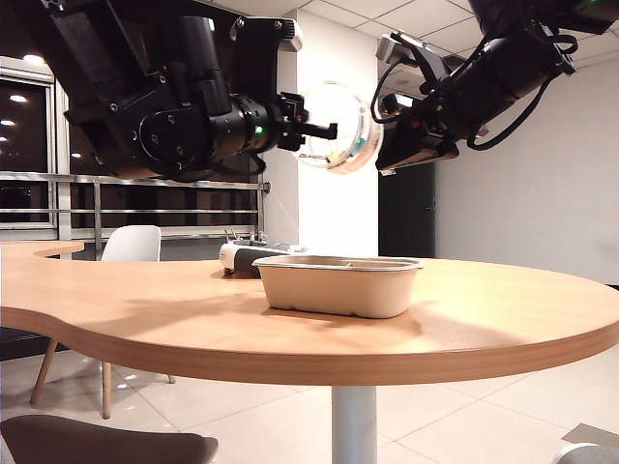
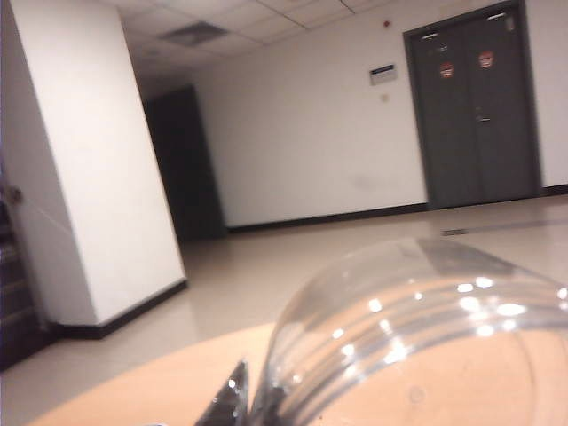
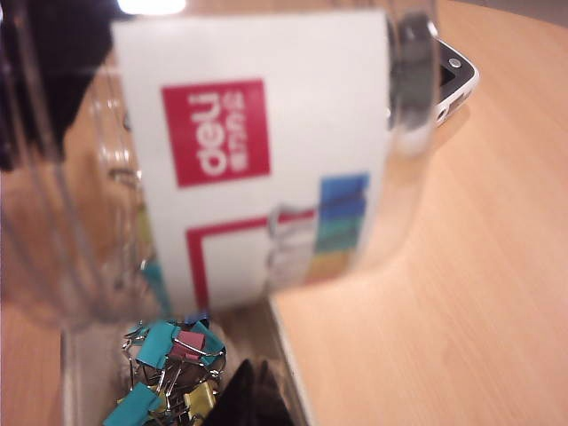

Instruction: Pick up the box filled with clips, pour some clips from it into the rectangular paper box, and then put the clip box back on the table.

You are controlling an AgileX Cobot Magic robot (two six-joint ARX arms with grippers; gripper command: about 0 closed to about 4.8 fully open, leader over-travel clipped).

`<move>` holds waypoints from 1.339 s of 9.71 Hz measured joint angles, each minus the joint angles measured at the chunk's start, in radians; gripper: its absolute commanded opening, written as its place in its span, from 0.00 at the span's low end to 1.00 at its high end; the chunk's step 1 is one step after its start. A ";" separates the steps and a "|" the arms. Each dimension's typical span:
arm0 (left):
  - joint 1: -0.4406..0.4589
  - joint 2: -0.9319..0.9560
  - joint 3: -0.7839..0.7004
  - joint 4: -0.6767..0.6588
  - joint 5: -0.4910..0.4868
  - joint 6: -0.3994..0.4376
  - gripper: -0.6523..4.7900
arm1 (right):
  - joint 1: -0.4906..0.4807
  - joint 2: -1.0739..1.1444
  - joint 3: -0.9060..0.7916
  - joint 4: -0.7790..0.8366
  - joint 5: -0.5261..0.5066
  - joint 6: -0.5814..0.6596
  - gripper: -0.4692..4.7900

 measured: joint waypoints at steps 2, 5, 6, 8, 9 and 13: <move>0.000 0.000 0.000 -0.003 0.002 -0.006 0.11 | 0.000 0.000 0.000 0.000 0.000 0.000 0.09; -0.001 -0.002 0.003 0.187 0.002 0.448 0.11 | -0.002 0.001 0.000 0.001 0.063 0.000 0.09; -0.001 0.003 0.003 0.186 0.007 0.577 0.11 | -0.002 0.001 0.000 0.001 0.064 0.000 0.09; -0.002 0.003 0.003 0.186 0.092 0.772 0.11 | -0.003 0.001 0.000 0.000 0.062 0.000 0.09; -0.002 0.003 -0.012 0.183 0.135 0.869 0.11 | -0.003 0.001 0.000 0.000 -0.100 0.000 0.09; -0.029 0.023 -0.090 0.090 0.192 1.036 0.11 | -0.007 0.003 -0.002 -0.152 -0.233 -0.008 0.09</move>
